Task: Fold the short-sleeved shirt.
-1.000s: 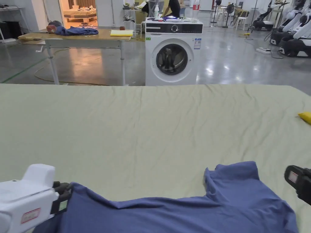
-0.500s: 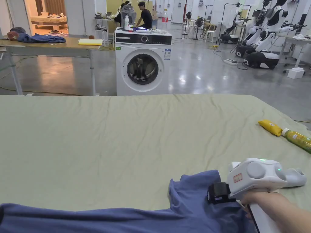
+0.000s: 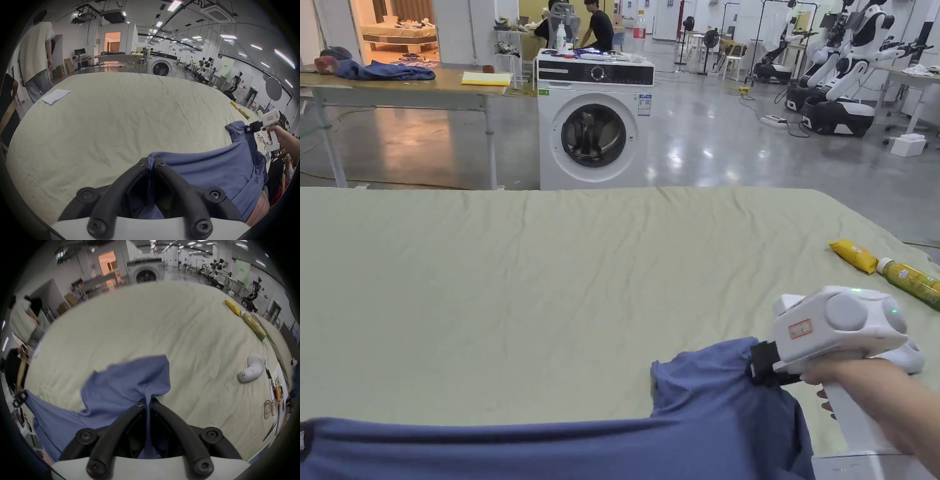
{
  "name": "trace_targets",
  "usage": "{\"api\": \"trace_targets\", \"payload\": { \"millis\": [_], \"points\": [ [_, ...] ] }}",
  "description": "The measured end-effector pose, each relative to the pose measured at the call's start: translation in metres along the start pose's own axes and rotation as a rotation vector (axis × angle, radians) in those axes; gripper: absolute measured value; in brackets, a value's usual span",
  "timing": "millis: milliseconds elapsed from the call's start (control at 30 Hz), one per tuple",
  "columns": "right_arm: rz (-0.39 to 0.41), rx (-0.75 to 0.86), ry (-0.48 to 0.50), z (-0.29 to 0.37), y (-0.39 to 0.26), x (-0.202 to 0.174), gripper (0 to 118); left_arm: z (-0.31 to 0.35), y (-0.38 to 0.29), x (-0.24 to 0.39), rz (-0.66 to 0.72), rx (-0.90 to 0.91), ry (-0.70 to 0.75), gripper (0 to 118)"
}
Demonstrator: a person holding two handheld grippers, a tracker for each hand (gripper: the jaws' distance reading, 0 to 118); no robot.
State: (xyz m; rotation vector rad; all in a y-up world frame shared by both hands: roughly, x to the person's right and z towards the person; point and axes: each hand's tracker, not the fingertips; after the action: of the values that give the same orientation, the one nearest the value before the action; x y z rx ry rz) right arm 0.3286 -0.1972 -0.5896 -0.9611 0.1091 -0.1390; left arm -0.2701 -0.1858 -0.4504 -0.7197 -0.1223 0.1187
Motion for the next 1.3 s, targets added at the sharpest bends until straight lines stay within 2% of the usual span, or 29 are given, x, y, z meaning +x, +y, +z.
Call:
{"api": "trace_targets", "payload": {
  "millis": [133,233,333,500,600,733,833,933,967,1000,1033,1067,1100,1133,1167,1200,1267,1300],
  "points": [
    [-0.021,0.141,-0.006,0.02,0.015,-0.01,0,-0.011,0.023,-0.004,0.015,0.049,0.019,0],
    [-0.028,0.282,-0.05,0.036,0.019,-0.021,0,-0.014,0.036,-0.009,0.029,0.148,0.024,0],
    [-0.075,0.36,-0.016,0.054,0.015,-0.027,0,-0.012,0.042,-0.011,0.048,0.163,0.019,0],
    [-0.037,0.371,-0.034,0.086,-0.033,-0.026,0,0.011,0.017,-0.011,0.012,0.143,-0.011,0],
    [-0.078,0.322,0.012,0.111,-0.093,-0.01,0,0.042,-0.022,-0.017,-0.004,0.102,-0.057,0],
    [-0.093,0.211,0.027,0.137,-0.174,0.013,0,0.083,-0.083,-0.016,0.004,0.027,-0.095,0],
    [-0.057,0.152,0.015,0.125,-0.208,0.022,0,0.082,-0.119,-0.017,-0.02,-0.054,-0.086,0],
    [-0.071,0.138,0.008,0.098,-0.219,0.025,0,0.066,-0.141,-0.016,-0.01,-0.07,-0.093,0],
    [-0.075,0.136,-0.001,0.093,-0.22,0.022,0,0.061,-0.145,-0.016,-0.009,-0.062,-0.081,5],
    [-0.079,0.146,-0.019,0.092,-0.221,0.018,2,0.058,-0.146,-0.014,-0.015,-0.059,-0.07,14],
    [-0.078,0.157,-0.021,0.093,-0.22,0.014,11,0.059,-0.145,-0.011,-0.023,-0.055,-0.054,31],
    [-0.066,0.157,-0.026,0.09,-0.215,0.019,26,0.063,-0.143,-0.006,-0.036,-0.035,-0.052,44],
    [-0.041,0.164,-0.042,0.095,-0.213,0.014,47,0.067,-0.139,-0.001,-0.05,-0.03,-0.042,59],
    [0.005,0.185,-0.079,0.102,-0.21,0.007,83,0.074,-0.133,0.004,-0.068,-0.028,-0.024,74],
    [0.047,0.215,-0.082,0.111,-0.208,-0.002,105,0.083,-0.127,0.01,-0.092,-0.002,-0.008,76],
    [0.073,0.258,-0.074,0.12,-0.203,-0.01,118,0.092,-0.121,0.016,-0.101,0.052,0.003,76],
    [0.138,0.434,-0.033,0.144,-0.204,-0.034,117,0.116,-0.107,0.03,-0.096,0.207,0.027,76],
    [0.166,0.504,-0.046,0.152,-0.205,-0.046,118,0.126,-0.103,0.037,-0.064,0.297,0.03,76]
  ]
}}
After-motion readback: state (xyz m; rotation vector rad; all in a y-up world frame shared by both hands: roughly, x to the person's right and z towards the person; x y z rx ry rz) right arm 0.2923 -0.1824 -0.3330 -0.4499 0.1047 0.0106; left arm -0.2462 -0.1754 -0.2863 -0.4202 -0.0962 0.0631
